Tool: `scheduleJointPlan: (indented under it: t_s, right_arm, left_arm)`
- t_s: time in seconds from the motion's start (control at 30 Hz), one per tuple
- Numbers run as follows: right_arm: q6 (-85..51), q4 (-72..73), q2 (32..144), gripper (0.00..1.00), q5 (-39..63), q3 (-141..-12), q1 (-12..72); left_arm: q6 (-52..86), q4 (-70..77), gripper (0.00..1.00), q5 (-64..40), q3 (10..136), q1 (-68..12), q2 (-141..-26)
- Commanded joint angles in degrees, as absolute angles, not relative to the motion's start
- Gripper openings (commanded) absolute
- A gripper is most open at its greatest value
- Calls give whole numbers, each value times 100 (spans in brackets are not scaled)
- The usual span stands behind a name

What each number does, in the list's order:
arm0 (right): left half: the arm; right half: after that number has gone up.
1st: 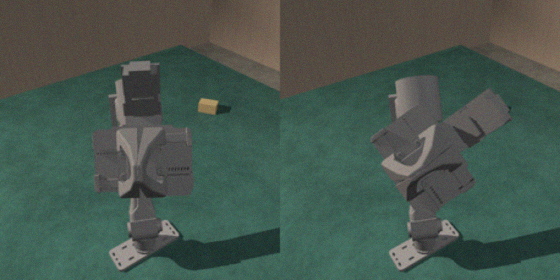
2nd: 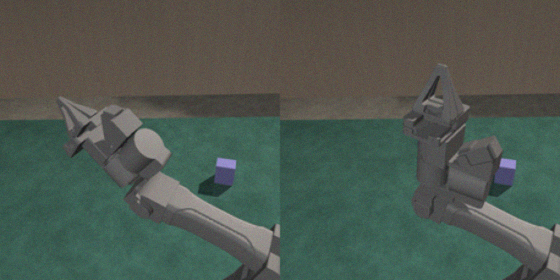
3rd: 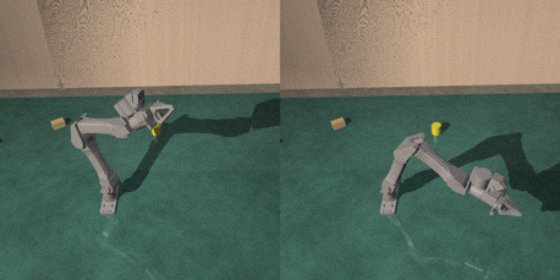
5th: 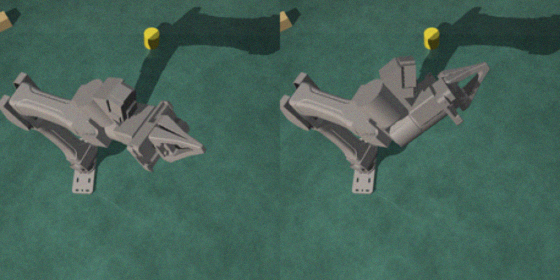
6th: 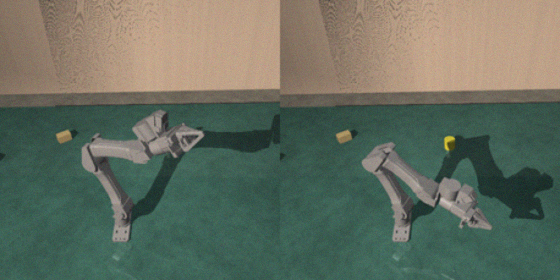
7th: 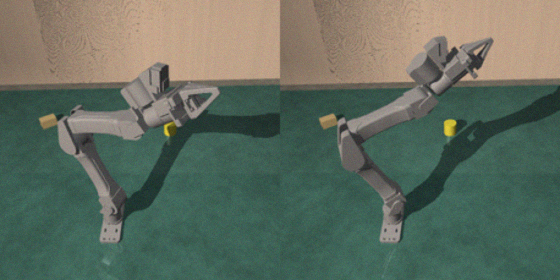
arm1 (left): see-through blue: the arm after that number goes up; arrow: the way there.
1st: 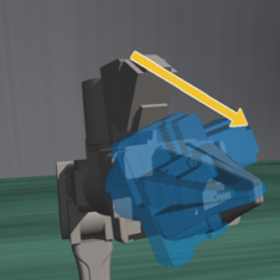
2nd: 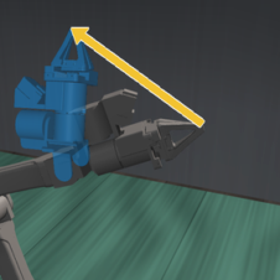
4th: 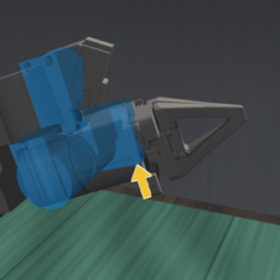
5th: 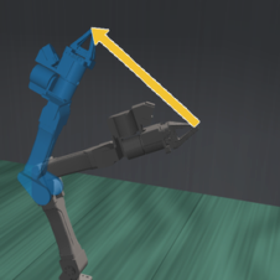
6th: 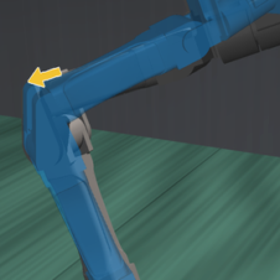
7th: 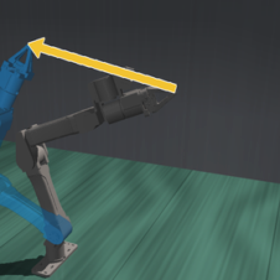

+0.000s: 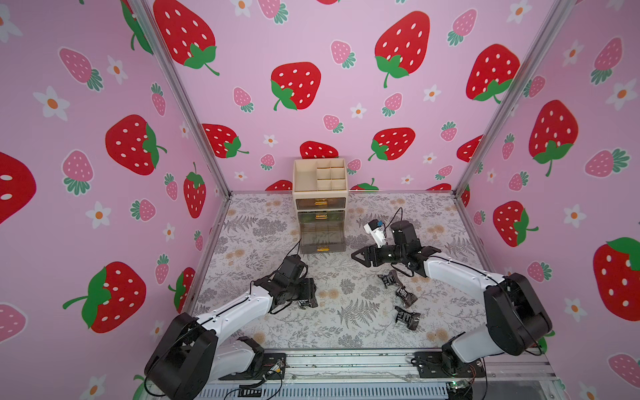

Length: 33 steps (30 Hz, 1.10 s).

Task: Place the cookies into the drawer by color
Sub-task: Open the drawer in the storage box, then pick up the cookie at the center of the board.

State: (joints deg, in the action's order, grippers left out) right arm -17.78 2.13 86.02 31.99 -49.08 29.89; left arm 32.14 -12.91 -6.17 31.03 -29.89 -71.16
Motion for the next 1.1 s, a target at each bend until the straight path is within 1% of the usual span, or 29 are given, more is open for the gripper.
scheduleJointPlan:
  t_s: [0.0,0.07,0.2,0.37,0.53,0.63,0.7,0.87,0.93,1.0,1.07]
  right_arm:
    - [-1890,279,8253,66,3141,-4652,2986]
    - [-1924,294,8063,66,3095,-4480,2988]
    - [-2012,321,7752,66,3071,-4239,2997]
    - [-2084,310,7369,66,3059,-3972,3032]
    - [-2162,290,7002,66,3011,-3782,3101]
    - [-2164,201,6823,66,2929,-3721,3142]
    - [-2153,178,6733,66,2884,-3680,3152]
    - [-2154,132,6600,66,2831,-3608,3164]
    - [-2142,99,6537,66,2800,-3573,3173]
    - [-2144,106,6493,66,2769,-3543,3168]
    - [-2161,104,6477,66,2786,-3555,3189]
  left_arm:
    - [3314,-1031,66,-1051,3191,-2994,-7253]
    - [3539,-1224,65,-984,3159,-3107,-7147]
    - [3861,-2010,65,-219,3233,-3625,-6744]
    - [4034,-2621,65,-3,3316,-4085,-6642]
    - [4031,-2935,64,430,3478,-4270,-6759]
    - [4193,-3204,64,927,3663,-4641,-6623]
    - [4149,-3326,65,1008,3774,-4764,-6528]
    - [4438,-4235,63,1427,3980,-4979,-6322]
    - [4666,-4558,60,1470,3943,-5109,-6078]
    - [4804,-4660,48,1238,3845,-5178,-5840]
    - [4869,-4593,40,1007,3731,-5277,-5683]
